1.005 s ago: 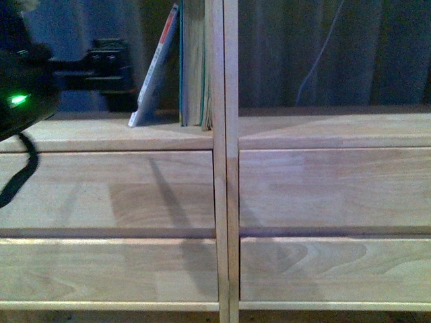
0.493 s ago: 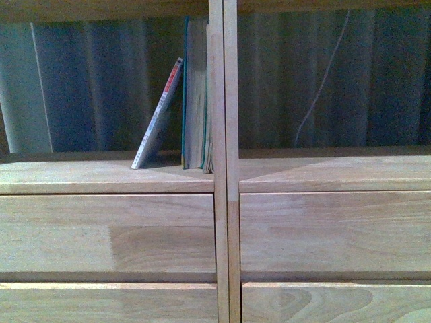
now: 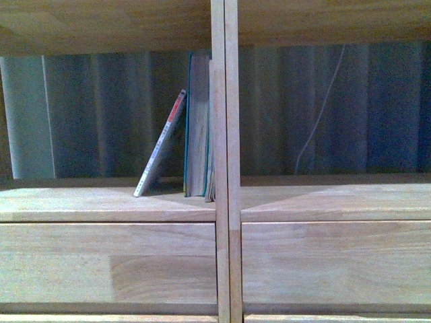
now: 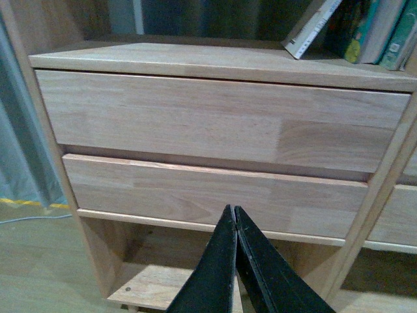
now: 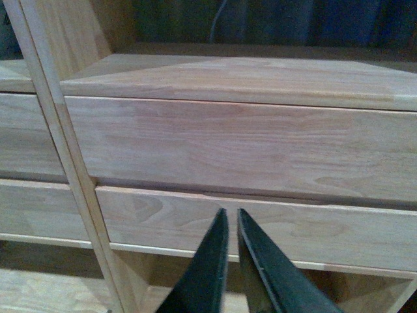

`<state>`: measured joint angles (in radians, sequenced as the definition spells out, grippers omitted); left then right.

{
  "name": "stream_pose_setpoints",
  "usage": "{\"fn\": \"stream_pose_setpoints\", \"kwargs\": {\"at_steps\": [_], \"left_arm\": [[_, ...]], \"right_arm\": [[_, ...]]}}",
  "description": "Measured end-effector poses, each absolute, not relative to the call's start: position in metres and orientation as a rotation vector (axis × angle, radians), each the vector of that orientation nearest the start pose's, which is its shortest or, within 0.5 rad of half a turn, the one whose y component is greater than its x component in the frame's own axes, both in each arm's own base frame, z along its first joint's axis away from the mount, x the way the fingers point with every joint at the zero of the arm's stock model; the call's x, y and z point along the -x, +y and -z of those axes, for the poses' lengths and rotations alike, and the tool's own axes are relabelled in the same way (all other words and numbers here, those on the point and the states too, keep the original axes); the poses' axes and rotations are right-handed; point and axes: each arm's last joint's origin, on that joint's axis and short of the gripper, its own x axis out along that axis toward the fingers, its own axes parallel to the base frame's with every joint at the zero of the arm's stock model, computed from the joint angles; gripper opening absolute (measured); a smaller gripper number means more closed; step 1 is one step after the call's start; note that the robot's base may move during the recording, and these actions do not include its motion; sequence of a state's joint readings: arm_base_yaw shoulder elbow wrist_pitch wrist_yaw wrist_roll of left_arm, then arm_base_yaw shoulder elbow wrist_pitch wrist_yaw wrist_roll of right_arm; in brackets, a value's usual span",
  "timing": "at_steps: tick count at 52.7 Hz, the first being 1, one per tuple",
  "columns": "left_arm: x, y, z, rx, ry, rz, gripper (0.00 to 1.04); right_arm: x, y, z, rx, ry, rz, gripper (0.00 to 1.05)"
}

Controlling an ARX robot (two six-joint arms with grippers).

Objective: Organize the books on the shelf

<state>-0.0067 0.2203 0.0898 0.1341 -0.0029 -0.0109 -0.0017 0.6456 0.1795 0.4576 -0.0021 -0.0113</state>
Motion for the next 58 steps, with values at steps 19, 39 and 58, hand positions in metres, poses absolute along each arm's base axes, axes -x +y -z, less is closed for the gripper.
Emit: {"fn": "stream_pose_setpoints", "kwargs": {"at_steps": [19, 39, 58], "left_arm": [[-0.097, 0.0, -0.179, 0.011, -0.007, 0.003, 0.03], [-0.097, 0.0, -0.167, 0.01, -0.004, 0.002, 0.03], [-0.097, 0.0, -0.167, 0.01, -0.004, 0.002, 0.03]], "right_arm": [[-0.131, 0.0, -0.183, 0.008, 0.008, 0.0, 0.03], [-0.116, 0.0, -0.172, 0.007, -0.015, 0.0, 0.03], [-0.11, 0.0, -0.171, 0.008, -0.015, 0.0, 0.03]]}}
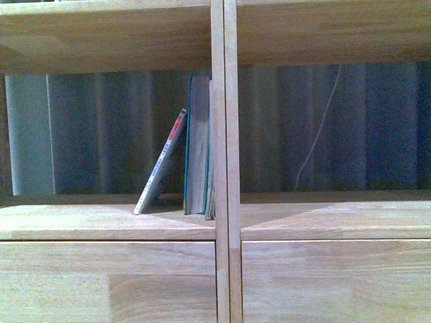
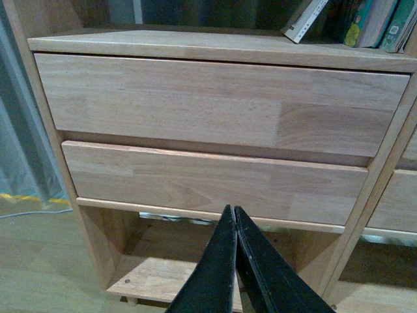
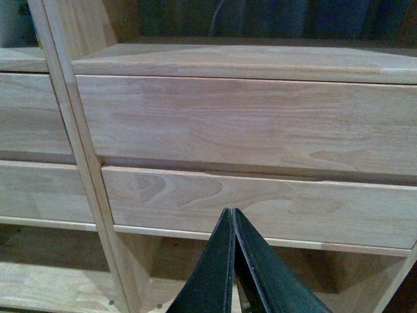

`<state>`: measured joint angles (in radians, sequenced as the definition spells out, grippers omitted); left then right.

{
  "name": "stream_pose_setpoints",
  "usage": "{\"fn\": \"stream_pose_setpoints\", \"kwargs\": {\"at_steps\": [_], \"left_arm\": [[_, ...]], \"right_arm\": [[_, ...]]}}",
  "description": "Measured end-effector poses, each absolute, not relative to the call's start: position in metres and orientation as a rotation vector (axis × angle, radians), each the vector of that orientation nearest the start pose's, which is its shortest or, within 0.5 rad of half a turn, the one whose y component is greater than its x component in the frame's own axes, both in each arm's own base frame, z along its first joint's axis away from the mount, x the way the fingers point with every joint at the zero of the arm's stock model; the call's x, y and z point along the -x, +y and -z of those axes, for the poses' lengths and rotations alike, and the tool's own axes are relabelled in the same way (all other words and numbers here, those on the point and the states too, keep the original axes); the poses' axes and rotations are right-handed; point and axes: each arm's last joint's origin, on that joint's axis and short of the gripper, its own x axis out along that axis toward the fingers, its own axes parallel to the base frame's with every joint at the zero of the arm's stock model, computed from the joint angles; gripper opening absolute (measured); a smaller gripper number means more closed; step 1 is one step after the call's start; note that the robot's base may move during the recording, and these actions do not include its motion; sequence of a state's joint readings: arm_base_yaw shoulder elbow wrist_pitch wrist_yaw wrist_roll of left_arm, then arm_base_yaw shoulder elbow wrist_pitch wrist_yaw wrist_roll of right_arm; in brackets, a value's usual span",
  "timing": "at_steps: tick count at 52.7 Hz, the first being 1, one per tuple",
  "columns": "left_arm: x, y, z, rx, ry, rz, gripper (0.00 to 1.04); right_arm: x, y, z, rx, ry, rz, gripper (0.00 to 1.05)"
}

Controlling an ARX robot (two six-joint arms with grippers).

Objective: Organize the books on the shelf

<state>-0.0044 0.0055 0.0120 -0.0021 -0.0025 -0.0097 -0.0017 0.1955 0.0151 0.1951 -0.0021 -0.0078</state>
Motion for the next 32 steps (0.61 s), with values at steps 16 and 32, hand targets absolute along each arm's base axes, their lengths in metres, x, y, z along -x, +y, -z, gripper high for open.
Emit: {"fn": "stream_pose_setpoints", "kwargs": {"at_steps": [16, 32], "left_arm": [[-0.097, 0.0, -0.167, 0.008, -0.004, 0.002, 0.03], [-0.097, 0.0, -0.167, 0.008, -0.004, 0.002, 0.03]], "right_arm": [[-0.097, 0.0, -0.168, 0.007, -0.011, -0.001, 0.03], [-0.097, 0.0, -0.168, 0.009, -0.01, -0.001, 0.04]]}}
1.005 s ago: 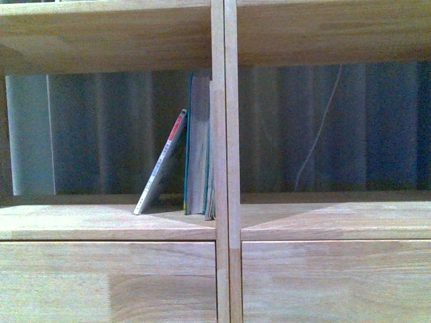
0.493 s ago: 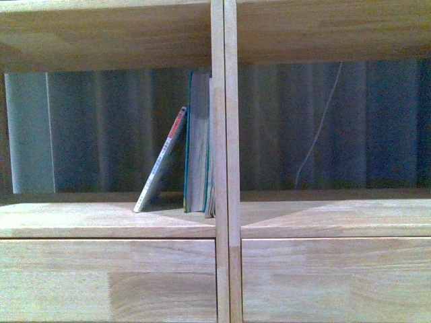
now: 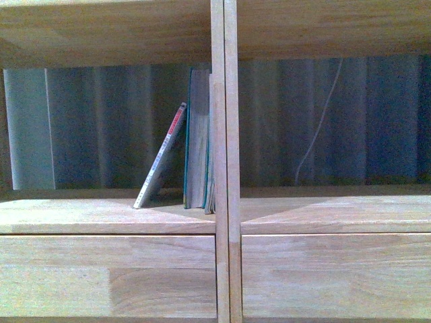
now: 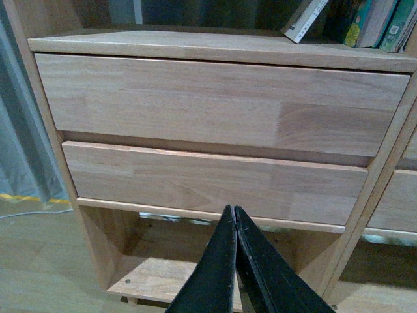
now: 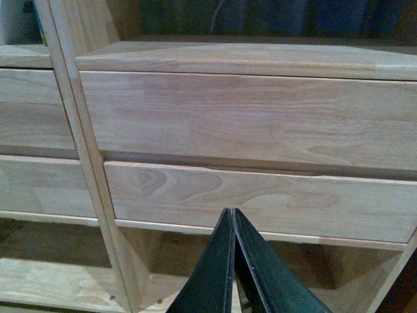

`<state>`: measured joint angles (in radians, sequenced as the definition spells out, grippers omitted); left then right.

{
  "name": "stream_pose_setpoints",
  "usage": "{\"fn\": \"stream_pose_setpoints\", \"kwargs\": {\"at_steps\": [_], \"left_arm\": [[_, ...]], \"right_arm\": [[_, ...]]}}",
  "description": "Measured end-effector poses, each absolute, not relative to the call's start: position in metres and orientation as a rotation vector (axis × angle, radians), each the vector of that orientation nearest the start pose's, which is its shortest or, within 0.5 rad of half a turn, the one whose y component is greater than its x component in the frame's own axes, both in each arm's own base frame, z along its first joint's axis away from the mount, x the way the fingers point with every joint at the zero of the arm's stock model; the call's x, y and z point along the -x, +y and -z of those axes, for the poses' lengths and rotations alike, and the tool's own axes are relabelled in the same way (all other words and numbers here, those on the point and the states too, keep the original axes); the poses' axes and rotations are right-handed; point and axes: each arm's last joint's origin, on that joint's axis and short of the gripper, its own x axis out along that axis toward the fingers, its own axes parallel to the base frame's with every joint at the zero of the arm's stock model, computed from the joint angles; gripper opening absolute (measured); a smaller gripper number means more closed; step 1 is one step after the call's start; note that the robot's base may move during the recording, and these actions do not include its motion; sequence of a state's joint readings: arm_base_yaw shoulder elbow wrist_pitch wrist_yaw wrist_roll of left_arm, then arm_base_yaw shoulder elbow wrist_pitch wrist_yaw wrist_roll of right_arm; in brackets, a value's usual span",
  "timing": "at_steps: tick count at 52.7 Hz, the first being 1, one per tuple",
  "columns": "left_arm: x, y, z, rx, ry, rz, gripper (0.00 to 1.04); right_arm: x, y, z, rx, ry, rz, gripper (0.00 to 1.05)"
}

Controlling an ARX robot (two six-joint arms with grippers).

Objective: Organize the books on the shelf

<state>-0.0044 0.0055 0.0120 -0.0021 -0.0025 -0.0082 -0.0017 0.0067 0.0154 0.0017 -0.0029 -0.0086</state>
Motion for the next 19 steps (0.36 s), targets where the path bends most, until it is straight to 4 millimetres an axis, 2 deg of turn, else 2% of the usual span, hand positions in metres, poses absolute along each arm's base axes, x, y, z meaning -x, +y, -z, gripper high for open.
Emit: {"fn": "stream_pose_setpoints", "kwargs": {"at_steps": [3, 19], "left_arm": [[-0.0973, -0.0004, -0.167, 0.008, -0.004, 0.002, 0.06], [-0.0973, -0.0004, -0.167, 0.008, -0.004, 0.002, 0.59]], "right_arm": [[-0.0972, -0.0001, -0.1684, 0.008, -0.01, -0.001, 0.12], [-0.0972, -0.0001, -0.1684, 0.008, -0.01, -0.001, 0.64]]}}
